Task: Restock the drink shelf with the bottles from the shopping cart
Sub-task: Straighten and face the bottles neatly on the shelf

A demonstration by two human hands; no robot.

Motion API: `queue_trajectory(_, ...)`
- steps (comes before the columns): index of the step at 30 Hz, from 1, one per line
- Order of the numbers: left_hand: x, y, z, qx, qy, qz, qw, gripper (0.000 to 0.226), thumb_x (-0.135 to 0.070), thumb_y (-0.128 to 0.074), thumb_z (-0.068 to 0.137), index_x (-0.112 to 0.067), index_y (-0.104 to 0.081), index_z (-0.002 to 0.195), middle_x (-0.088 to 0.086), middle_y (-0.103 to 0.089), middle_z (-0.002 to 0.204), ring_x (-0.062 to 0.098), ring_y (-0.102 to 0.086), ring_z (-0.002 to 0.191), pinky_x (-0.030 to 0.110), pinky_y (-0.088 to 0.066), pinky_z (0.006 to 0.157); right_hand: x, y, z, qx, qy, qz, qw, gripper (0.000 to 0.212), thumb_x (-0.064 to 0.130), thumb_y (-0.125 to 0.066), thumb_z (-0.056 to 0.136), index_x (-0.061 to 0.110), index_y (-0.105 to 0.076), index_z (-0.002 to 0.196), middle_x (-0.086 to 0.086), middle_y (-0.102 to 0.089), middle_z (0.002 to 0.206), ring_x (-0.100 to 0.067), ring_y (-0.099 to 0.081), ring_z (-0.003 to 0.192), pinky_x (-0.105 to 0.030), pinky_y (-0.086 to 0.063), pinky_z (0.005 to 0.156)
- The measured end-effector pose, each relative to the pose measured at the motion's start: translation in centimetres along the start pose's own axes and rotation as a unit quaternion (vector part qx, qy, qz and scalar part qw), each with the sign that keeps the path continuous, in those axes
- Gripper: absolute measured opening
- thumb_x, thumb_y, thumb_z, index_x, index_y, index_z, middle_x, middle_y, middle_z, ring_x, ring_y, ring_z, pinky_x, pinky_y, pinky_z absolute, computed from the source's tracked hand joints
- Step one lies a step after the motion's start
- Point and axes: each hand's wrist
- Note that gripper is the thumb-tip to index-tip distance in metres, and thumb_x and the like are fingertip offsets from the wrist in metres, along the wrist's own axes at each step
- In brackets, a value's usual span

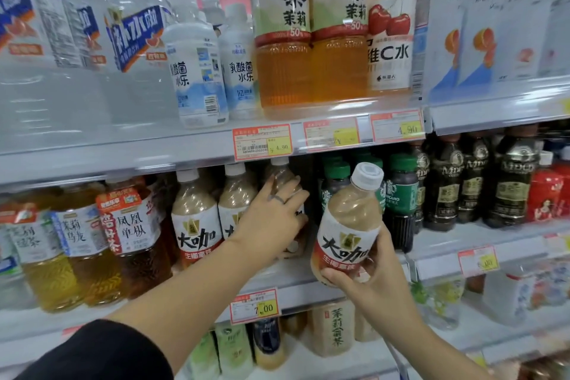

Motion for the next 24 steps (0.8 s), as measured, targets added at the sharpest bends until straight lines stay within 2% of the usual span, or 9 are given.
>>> queue_trajectory(2,-0.1,-0.6,0.4,-0.007,0.012,-0.009,1.000,0.028,-0.017,-0.057,0.087,-0.020,-0.067,0.114,0.011,-0.038,0.147,0.035,-0.027,0.139,0.059,-0.018,0.111,-0.3,0.2,0.1,0.005,-0.004,0.001,1.000,0.090,0.003,-0.080,0.068,0.052,-0.032,0.126,0.032,-0.054,0.117,0.005,-0.052,0.113,-0.008,-0.046,0.084)
queue_trajectory(4,-0.3,-0.9,1.2,0.026,0.033,-0.015,0.999,0.035,-0.015,-0.042,0.096,-0.016,-0.053,0.129,0.012,-0.022,0.152,0.034,-0.010,0.143,0.058,-0.005,0.114,-0.5,0.4,0.2,0.011,-0.004,-0.004,1.000,0.089,0.005,-0.081,0.067,0.050,-0.033,0.128,0.028,-0.054,0.119,0.004,-0.053,0.113,-0.010,-0.047,0.085)
queue_trajectory(6,-0.3,-0.6,1.6,0.037,0.042,-0.004,0.998,0.038,-0.013,-0.039,0.096,-0.016,-0.048,0.133,0.012,-0.019,0.151,0.033,-0.008,0.142,0.057,-0.004,0.114,-0.7,0.6,0.4,0.020,-0.008,-0.003,1.000,0.089,0.006,-0.081,0.067,0.049,-0.033,0.128,0.025,-0.055,0.121,0.003,-0.053,0.114,-0.012,-0.048,0.086)
queue_trajectory(10,-0.4,-1.0,1.9,0.029,0.049,-0.001,0.998,0.036,-0.013,-0.044,0.095,-0.017,-0.052,0.130,0.012,-0.028,0.147,0.035,-0.015,0.141,0.057,-0.011,0.114,-0.8,0.7,0.4,0.032,-0.012,0.006,0.999,0.089,0.006,-0.081,0.068,0.048,-0.033,0.130,0.023,-0.054,0.123,0.003,-0.052,0.115,-0.012,-0.048,0.085)
queue_trajectory(13,-0.2,-0.4,1.1,-0.009,0.038,0.008,0.999,0.026,-0.021,-0.077,0.071,-0.022,-0.074,0.096,0.010,-0.060,0.123,0.034,-0.050,0.123,0.056,-0.035,0.103,-0.5,0.8,0.3,0.036,-0.010,0.008,0.999,0.088,0.006,-0.081,0.067,0.046,-0.034,0.130,0.027,-0.054,0.119,0.005,-0.053,0.113,-0.010,-0.047,0.084)
queue_trajectory(15,0.0,-0.3,-0.3,-0.054,0.035,-0.035,0.997,0.032,-0.017,-0.085,0.053,-0.020,-0.076,0.083,0.010,-0.067,0.111,0.032,-0.061,0.110,0.055,-0.043,0.095,-0.4,0.6,0.3,0.041,-0.003,0.002,0.999,0.088,0.007,-0.081,0.067,0.042,-0.033,0.132,0.026,-0.054,0.119,0.004,-0.053,0.113,-0.009,-0.046,0.085)
queue_trajectory(19,0.4,-0.9,-5.1,-0.188,0.042,-0.053,0.980,0.033,-0.006,-0.073,0.058,-0.015,-0.071,0.090,0.010,-0.067,0.109,0.030,-0.060,0.110,0.052,-0.038,0.102,0.1,-0.7,0.8,0.059,0.018,-0.018,0.998,0.090,0.012,-0.081,0.069,0.044,-0.029,0.134,0.020,-0.051,0.127,0.000,-0.049,0.121,-0.016,-0.045,0.095)
queue_trajectory(21,1.1,-1.5,-7.1,-0.197,0.070,-0.037,0.977,0.035,-0.004,-0.072,0.061,-0.015,-0.069,0.094,0.010,-0.065,0.111,0.029,-0.052,0.114,0.055,-0.032,0.104,0.3,-1.8,1.4,0.072,0.032,-0.039,0.996,0.091,0.013,-0.079,0.071,0.049,-0.025,0.134,0.020,-0.046,0.132,0.001,-0.044,0.126,-0.022,-0.041,0.102)
queue_trajectory(24,2.1,-2.4,-8.7,-0.191,0.100,-0.023,0.976,0.040,-0.007,-0.078,0.061,-0.017,-0.069,0.099,0.012,-0.062,0.121,0.031,-0.045,0.122,0.060,-0.029,0.104,0.0,-3.5,2.4,0.086,0.038,-0.055,0.994,0.089,0.015,-0.077,0.073,0.038,-0.023,0.141,0.013,-0.041,0.140,-0.006,-0.038,0.132,-0.036,-0.038,0.108)
Point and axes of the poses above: each hand's wrist, its own z-axis towards the middle knuckle, its own y-axis out of the back of the hand, x = y × z
